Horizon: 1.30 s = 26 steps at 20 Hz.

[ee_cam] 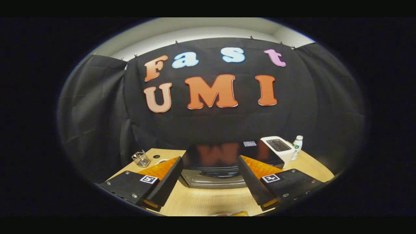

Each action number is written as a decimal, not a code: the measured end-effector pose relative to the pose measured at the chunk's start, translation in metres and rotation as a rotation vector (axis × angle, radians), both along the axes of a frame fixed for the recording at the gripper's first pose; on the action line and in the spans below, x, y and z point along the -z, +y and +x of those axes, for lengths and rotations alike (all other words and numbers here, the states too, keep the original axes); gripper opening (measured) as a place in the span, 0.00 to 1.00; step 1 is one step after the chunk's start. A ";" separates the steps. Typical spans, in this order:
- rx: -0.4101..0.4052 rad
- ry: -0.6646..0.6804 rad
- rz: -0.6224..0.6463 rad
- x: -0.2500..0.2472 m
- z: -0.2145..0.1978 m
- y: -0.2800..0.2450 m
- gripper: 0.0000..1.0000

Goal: Open the toaster oven, put the food inside, and close the toaster oven door.

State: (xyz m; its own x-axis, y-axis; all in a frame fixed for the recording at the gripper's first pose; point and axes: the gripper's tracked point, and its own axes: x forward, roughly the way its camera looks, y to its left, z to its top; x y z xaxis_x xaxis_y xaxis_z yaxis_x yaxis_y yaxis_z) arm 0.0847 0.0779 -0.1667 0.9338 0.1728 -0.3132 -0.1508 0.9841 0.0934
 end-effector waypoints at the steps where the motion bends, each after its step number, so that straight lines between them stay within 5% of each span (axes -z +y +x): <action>1: 0.012 0.023 -0.026 0.013 0.007 -0.003 1.00; 13: 0.074 0.145 -0.090 0.095 0.065 -0.017 1.00; 26: 0.012 0.149 -0.074 0.112 0.007 -0.018 1.00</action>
